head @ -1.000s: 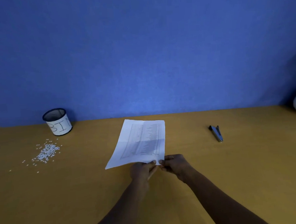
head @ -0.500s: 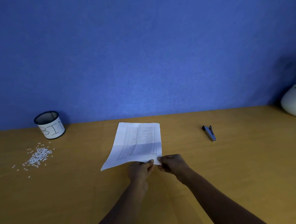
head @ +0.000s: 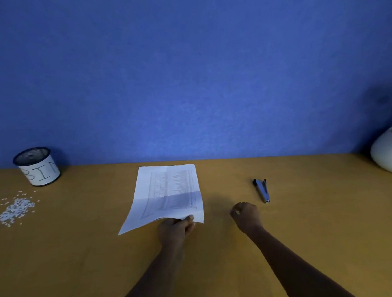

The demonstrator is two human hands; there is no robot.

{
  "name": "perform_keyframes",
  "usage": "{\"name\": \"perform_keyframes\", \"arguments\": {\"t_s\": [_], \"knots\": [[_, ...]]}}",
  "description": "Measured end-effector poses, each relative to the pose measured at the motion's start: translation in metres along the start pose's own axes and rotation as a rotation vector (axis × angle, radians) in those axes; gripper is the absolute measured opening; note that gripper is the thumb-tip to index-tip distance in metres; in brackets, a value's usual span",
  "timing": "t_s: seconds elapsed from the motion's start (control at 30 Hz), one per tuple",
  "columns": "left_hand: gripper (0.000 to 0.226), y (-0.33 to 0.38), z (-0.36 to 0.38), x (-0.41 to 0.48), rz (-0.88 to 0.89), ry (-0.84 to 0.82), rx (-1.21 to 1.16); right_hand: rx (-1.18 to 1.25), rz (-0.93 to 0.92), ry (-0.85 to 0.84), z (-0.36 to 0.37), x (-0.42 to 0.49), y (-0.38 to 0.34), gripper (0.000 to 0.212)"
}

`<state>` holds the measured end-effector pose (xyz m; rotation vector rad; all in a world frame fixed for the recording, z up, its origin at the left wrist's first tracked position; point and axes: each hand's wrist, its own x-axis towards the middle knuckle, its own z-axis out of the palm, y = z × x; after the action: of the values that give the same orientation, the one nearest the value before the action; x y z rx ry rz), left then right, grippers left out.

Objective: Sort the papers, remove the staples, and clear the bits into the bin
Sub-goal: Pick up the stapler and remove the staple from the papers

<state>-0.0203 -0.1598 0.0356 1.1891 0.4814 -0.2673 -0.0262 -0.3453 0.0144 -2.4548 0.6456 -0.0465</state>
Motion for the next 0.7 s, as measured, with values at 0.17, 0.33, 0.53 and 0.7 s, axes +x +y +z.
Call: {"name": "perform_keyframes", "arguments": {"t_s": [0.17, 0.33, 0.53, 0.7], "knots": [[0.019, -0.009, 0.016, 0.007, 0.037, 0.026, -0.002, -0.169, 0.040, 0.074, -0.023, 0.037, 0.031, 0.038], [0.020, -0.016, 0.025, 0.011, 0.062, 0.049, -0.018, -0.235, 0.066, 0.050, -0.033, 0.066, 0.055, 0.045], [0.023, -0.021, 0.028, 0.016, 0.068, 0.048, -0.012, -0.199, 0.097, 0.058, -0.030, 0.087, 0.064, 0.046], [0.029, -0.022, 0.029, 0.018, 0.103, 0.037, -0.016, -0.153, 0.131, 0.112, -0.025, 0.099, 0.071, 0.039]]}}
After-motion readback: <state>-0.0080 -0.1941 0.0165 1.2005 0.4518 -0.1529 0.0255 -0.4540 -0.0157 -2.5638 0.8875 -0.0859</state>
